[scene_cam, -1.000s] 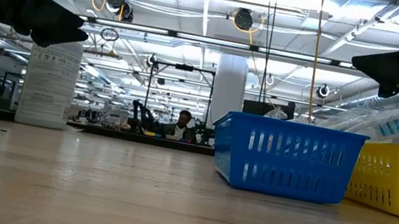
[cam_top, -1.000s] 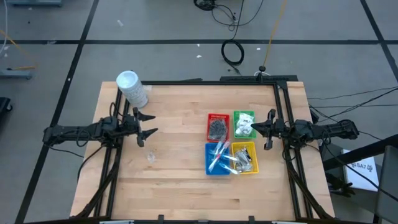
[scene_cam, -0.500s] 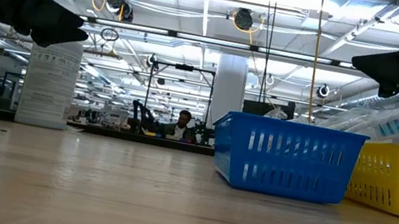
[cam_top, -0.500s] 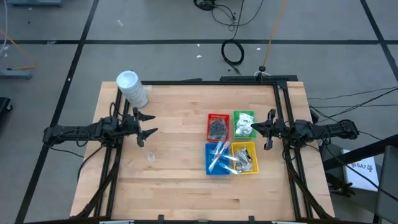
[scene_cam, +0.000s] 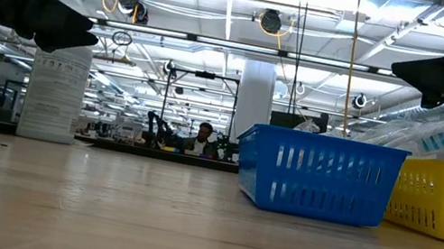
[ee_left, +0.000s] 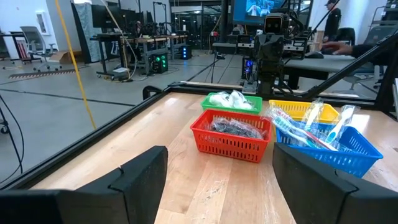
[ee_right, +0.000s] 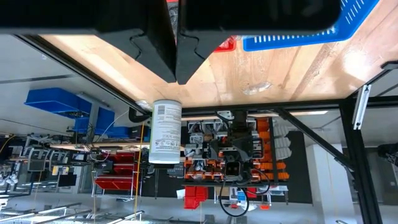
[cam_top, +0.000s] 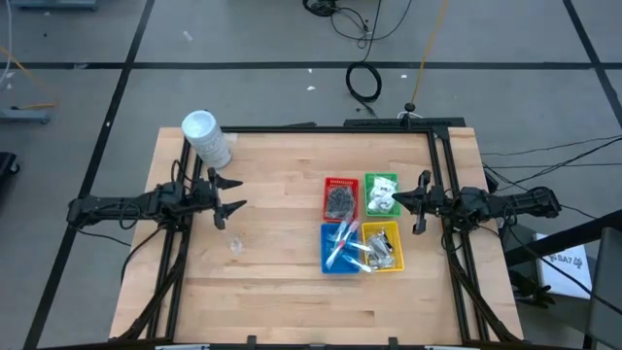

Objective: Pick & Place Travel size toiletries
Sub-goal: Return to Home Position

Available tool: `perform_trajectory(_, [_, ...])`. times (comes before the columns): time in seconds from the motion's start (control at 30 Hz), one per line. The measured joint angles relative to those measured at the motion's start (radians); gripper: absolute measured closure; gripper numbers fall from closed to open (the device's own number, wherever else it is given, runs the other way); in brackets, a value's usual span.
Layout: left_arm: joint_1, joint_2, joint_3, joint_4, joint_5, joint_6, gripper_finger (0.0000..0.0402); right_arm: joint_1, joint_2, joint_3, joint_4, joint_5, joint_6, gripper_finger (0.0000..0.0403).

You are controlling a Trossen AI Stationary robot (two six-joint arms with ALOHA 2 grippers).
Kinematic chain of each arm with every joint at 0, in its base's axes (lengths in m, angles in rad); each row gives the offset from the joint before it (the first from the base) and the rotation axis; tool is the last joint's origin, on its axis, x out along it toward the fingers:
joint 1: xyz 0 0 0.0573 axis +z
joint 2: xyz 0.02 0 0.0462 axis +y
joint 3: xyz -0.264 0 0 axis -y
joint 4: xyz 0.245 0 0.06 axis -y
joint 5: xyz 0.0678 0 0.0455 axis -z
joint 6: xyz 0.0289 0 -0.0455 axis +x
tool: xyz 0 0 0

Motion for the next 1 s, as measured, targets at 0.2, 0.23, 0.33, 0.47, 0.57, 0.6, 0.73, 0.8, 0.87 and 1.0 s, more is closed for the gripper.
perform_trajectory(0.2, [0.0, 0.0, 0.0, 0.0, 0.0, 0.0, 0.0121, 0.0, 0.0, 0.0, 0.0, 0.0, 0.0, 0.0403])
perform_trajectory(0.23, [0.0, 0.0, 0.0, 0.0, 0.0, 0.0, 0.0121, 0.0, 0.0, 0.0, 0.0, 0.0, 0.0, 0.0403])
perform_trajectory(0.33, [0.0, 0.0, 0.0, 0.0, 0.0, 0.0, 0.0119, 0.0, 0.0, 0.0, 0.0, 0.0, 0.0, 0.0403])
perform_trajectory(0.47, [0.0, 0.0, 0.0, 0.0, 0.0, 0.0, 0.0121, 0.0, 0.0, 0.0, 0.0, 0.0, 0.0, 0.0403])
perform_trajectory(0.57, [0.0, 0.0, 0.0, 0.0, 0.0, 0.0, 0.0119, 0.0, 0.0, 0.0, 0.0, 0.0, 0.0, 0.0403])
perform_trajectory(0.6, [0.0, 0.0, 0.0, 0.0, 0.0, 0.0, 0.0119, 0.0, 0.0, 0.0, 0.0, 0.0, 0.0, 0.0403])
perform_trajectory(0.73, [0.0, 0.0, 0.0, 0.0, 0.0, 0.0, 0.0119, 0.0, 0.0, 0.0, 0.0, 0.0, 0.0, 0.0403])
perform_trajectory(0.8, [0.0, 0.0, 0.0, 0.0, 0.0, 0.0, 0.0116, 0.0, 0.0, 0.0, 0.0, 0.0, 0.0, 0.0403])
perform_trajectory(0.87, [0.0, 0.0, 0.0, 0.0, 0.0, 0.0, 0.0114, 0.0, 0.0, 0.0, 0.0, 0.0, 0.0, 0.0403])
perform_trajectory(1.0, [0.0, 0.0, 0.0, 0.0, 0.0, 0.0, 0.0119, 0.0, 0.0, 0.0, 0.0, 0.0, 0.0, 0.0403])
